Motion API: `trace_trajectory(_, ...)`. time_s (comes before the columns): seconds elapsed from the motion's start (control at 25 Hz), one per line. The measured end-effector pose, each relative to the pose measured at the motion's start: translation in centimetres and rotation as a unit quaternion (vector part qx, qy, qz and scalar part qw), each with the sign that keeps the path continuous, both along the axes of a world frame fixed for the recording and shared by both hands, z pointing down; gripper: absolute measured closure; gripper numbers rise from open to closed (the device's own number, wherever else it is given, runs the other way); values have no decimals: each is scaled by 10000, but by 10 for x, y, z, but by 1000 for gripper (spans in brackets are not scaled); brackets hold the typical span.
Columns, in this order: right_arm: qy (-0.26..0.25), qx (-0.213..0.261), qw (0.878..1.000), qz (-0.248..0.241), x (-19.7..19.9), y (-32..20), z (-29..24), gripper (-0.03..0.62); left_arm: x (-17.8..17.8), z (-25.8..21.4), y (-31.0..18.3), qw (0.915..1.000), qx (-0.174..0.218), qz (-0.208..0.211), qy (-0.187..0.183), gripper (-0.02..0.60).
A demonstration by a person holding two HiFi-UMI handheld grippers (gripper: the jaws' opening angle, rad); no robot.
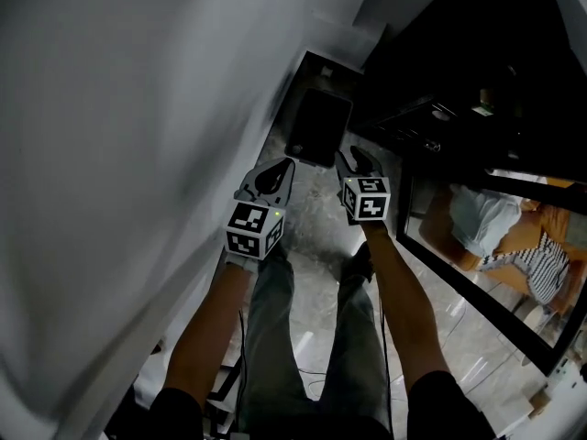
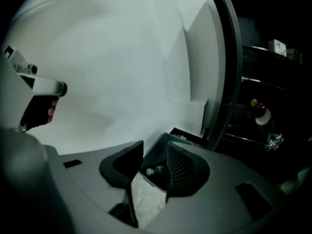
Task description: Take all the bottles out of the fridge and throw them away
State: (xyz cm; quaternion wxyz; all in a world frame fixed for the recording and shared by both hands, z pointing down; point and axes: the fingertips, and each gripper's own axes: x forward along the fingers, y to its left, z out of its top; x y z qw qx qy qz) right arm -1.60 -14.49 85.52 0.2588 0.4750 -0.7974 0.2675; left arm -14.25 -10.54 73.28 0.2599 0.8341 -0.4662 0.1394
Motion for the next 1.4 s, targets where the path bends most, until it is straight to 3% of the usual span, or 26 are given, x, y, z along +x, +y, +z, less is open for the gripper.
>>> trace_trajectory(0.12,17,138,9999,-2,11,9,-40,518,8,-26,2,10000,43,-70,-2,578)
trace_trajectory(0.32,97,367,9987,-350,21,22,-115,582,26,-82,1,9997,249,51,-12,578)
trace_trajectory(0.52,-52,657,9972,-352,39,26,-204,586,48,-147,-14,9983,560,129,-15,578)
trace_trajectory(0.84,-417,949,9945,122,80,68,-333,586,91,-240,7,9964,730,420,-9,578)
trace_trajectory(1.4,-350,1552,9845,738,181,123,-481,586,185,-366,59,9900,1033,917,278,578)
